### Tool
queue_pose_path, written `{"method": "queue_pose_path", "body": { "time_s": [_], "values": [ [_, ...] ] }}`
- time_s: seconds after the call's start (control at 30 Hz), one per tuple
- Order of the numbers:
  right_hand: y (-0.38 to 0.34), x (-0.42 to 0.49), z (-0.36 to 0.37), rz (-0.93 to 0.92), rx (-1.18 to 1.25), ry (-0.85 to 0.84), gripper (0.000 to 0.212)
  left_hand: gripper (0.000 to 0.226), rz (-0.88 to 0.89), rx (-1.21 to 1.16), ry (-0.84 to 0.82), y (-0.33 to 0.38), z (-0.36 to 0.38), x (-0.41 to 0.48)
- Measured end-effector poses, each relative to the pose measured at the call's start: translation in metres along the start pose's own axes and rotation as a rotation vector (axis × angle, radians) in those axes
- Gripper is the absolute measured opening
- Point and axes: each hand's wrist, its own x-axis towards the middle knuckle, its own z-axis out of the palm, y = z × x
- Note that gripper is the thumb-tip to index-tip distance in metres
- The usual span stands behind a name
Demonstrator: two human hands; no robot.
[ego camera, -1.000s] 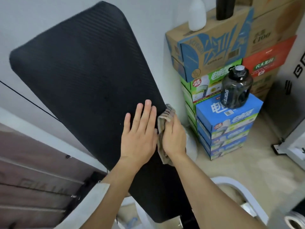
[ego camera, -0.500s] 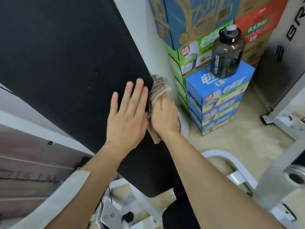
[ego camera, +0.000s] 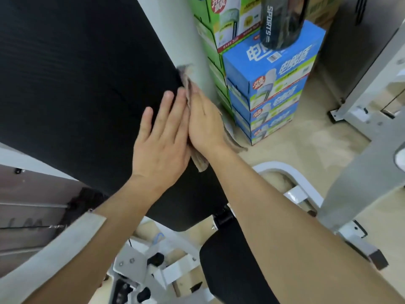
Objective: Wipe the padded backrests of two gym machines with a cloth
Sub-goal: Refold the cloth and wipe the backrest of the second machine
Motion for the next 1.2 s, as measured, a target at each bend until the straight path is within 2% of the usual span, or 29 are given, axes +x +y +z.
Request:
{"method": "queue_pose_path", "body": {
  "time_s": [0.1, 0.17, 0.27, 0.43, 0.53, 0.6, 0.67, 0.73, 0.8, 0.83, 0.87, 0.93, 0.97, 1.03, 1.1, 1.2],
  "values": [
    [0.101, -0.045, -0.009, 0.294, -0.13, 0.008, 0.054, 0.073, 0.236, 0.01, -0.157, 0.049, 0.034, -0.051],
    [0.145, -0.067, -0.014, 0.397, -0.139, 0.002, 0.045, 0.074, 0.327, -0.002, -0.269, 0.076, 0.049, -0.074],
    [0.145, -0.065, -0.019, 0.467, -0.04, 0.037, 0.039, 0.076, 0.251, -0.015, -0.29, 0.093, 0.052, -0.075],
    [0.075, -0.022, -0.011, 0.266, 0.123, 0.035, 0.036, 0.08, -0.058, -0.124, -0.07, 0.073, 0.046, -0.05],
    [0.091, -0.034, -0.013, 0.242, 0.097, 0.049, 0.041, 0.079, -0.037, -0.162, -0.088, 0.087, 0.059, -0.074],
    [0.139, -0.053, -0.019, 0.377, 0.109, 0.015, 0.042, 0.074, 0.06, -0.211, -0.159, 0.109, 0.074, -0.108],
    [0.181, -0.076, -0.023, 0.565, 0.139, -0.024, 0.039, 0.06, 0.135, -0.417, -0.251, 0.134, 0.089, -0.15],
    [0.209, -0.09, -0.021, 0.771, 0.444, 0.074, 0.04, 0.036, 0.063, -0.645, -0.349, 0.156, 0.104, -0.189],
    [0.222, -0.097, -0.017, 0.882, 0.659, 0.18, 0.041, 0.026, -0.174, -0.81, -0.544, 0.176, 0.108, -0.214],
    [0.223, -0.101, -0.015, 0.909, 0.709, 0.228, 0.042, 0.024, -0.353, -0.879, -0.669, 0.184, 0.109, -0.221],
    [0.225, -0.105, -0.011, 0.928, 0.723, 0.28, 0.043, 0.021, -0.588, -1.007, -0.792, 0.191, 0.11, -0.224],
    [0.233, -0.117, -0.002, 0.965, 0.794, 0.364, 0.047, 0.015, -1.22, -1.388, -0.918, 0.198, 0.109, -0.218],
    [0.237, -0.124, 0.004, 0.997, 0.819, 0.394, 0.047, 0.015, -1.501, -1.563, -0.922, 0.197, 0.109, -0.212],
    [0.239, -0.14, 0.018, 1.097, 0.874, 0.405, 0.051, 0.028, -1.869, -1.819, -0.901, 0.192, 0.114, -0.203],
    [0.235, -0.155, 0.034, 1.198, 0.89, 0.391, 0.053, 0.041, -2.104, -2.034, -0.789, 0.186, 0.12, -0.206],
    [0.236, -0.163, 0.049, 1.226, 0.87, 0.425, 0.043, 0.041, -2.293, -2.122, -0.561, 0.179, 0.125, -0.217]
  ]
}}
